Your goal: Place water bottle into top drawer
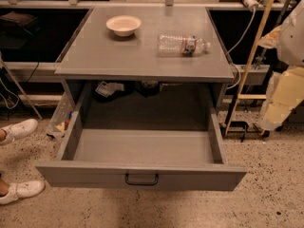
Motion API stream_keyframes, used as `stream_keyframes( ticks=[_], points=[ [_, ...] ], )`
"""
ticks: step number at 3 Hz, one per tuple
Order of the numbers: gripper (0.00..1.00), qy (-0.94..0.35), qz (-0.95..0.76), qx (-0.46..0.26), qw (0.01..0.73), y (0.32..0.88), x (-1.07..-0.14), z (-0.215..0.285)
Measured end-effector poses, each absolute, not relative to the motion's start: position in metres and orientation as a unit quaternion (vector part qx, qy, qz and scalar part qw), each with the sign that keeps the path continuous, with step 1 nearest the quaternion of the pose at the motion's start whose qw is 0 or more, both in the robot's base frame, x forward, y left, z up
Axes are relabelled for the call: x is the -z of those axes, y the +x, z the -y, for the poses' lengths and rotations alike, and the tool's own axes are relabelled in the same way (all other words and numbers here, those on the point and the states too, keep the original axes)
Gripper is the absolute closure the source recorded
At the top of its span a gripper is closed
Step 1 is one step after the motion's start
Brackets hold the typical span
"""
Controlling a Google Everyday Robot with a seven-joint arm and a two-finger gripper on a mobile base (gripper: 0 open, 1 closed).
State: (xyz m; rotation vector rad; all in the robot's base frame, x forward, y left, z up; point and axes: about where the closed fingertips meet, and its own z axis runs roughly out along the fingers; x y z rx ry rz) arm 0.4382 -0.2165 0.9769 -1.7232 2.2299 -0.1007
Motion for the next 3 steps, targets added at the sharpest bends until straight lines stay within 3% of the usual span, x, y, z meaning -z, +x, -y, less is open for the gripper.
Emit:
stream_keyframes(
  ticks=[2, 3],
  points=[
    [0.00, -0.608, -0.776, 0.032, 0.166, 0.449, -0.980, 0.216],
    [0.00, -0.621, -0.772, 0.023, 0.137, 0.491, -0.970, 0.224]
  ],
)
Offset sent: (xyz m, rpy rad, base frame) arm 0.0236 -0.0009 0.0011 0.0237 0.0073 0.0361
